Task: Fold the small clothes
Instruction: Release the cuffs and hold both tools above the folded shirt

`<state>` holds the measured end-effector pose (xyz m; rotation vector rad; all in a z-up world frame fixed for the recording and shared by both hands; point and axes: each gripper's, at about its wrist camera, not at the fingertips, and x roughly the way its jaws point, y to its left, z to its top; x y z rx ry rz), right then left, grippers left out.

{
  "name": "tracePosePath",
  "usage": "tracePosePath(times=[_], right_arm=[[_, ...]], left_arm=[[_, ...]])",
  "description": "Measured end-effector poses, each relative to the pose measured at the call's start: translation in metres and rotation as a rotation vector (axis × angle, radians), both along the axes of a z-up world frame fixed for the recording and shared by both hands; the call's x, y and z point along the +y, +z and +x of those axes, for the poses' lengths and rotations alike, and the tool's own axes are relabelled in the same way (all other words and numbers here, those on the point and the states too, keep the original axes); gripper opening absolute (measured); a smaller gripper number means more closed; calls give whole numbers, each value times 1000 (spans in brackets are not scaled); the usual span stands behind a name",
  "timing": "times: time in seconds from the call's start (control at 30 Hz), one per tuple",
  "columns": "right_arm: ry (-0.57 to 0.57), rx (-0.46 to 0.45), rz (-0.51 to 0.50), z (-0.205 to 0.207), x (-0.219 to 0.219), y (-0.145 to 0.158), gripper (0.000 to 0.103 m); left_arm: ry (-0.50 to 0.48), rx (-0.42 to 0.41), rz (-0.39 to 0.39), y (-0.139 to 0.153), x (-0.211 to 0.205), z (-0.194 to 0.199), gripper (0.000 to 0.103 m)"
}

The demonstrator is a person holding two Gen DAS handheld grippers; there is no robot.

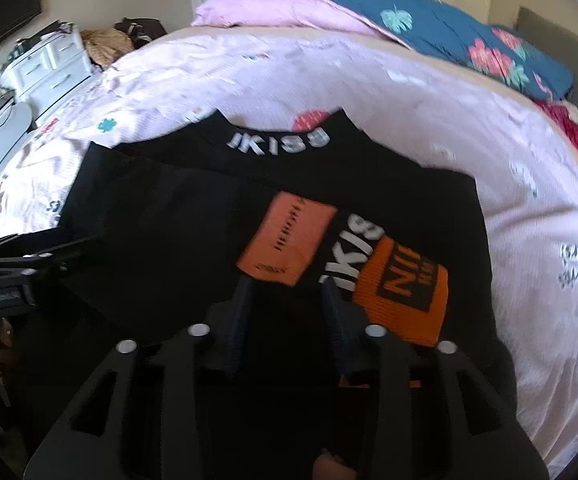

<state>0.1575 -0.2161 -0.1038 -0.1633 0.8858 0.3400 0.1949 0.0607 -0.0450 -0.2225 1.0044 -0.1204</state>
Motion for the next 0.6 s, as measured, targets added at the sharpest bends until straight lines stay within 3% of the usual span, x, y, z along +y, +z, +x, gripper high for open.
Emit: tracePosePath(times=[0.23, 0.37, 0.53, 0.6], right_arm=[[-21, 4, 13, -1, -4, -5, 43], [-22, -6, 49, -8, -6, 3, 64], [-35, -29, 57, -16, -10, 9, 68], [-43, -39, 68, -19, -14, 12, 77]], left_arm=[[3, -3, -4, 1, 0, -2, 84], [2, -4, 6, 3, -1, -4, 84], [6, -9, -4, 7, 0, -7, 84], [5, -11, -10, 9, 2, -9, 84]])
